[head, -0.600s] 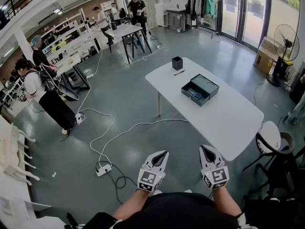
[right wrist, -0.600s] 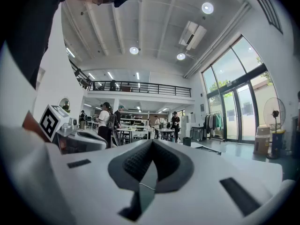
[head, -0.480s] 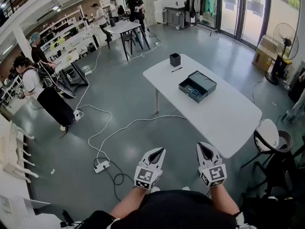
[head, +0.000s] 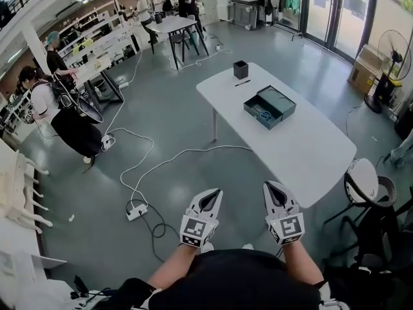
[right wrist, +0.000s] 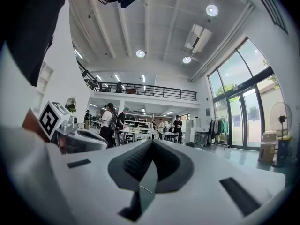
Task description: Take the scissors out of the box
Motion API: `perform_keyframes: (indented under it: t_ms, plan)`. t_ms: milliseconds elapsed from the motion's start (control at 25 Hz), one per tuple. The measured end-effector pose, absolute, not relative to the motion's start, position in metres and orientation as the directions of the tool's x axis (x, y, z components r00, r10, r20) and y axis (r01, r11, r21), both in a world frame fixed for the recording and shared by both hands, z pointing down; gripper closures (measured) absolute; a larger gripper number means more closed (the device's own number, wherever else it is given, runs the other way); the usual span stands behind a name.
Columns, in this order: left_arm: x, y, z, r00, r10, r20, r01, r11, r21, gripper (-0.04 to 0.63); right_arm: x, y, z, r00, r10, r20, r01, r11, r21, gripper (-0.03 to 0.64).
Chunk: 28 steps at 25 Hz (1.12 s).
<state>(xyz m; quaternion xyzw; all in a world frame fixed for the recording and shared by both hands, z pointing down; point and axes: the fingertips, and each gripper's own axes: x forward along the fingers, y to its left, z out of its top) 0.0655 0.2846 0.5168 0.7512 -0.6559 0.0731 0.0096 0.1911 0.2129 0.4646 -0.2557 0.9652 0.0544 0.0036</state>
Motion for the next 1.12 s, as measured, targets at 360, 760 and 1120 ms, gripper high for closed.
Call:
perform_keyframes:
  t_ms: [360, 760, 1120]
  plan:
    - [0.068, 0.267, 0.518, 0.068, -0.99, 0.121, -0.993, -0.078, -0.086, 0.586, 0.201, 0.186, 0.471, -0.877, -0.479, -0.034, -0.48, 0.872, 0.096, 0.612]
    - [0.061, 0.245, 0.526, 0.034, -0.99, 0.137, -0.997, -0.043, -0.066, 0.586, 0.187, 0.156, 0.479, -0.893, -0.449, -0.008, -0.448, 0.889, 0.093, 0.611]
    - [0.013, 0.186, 0.535, 0.059, -0.987, 0.146, -0.997, -0.066, -0.047, 0.586, 0.137, 0.101, 0.491, -0.888, -0.457, 0.038, -0.453, 0.887, 0.09, 0.611]
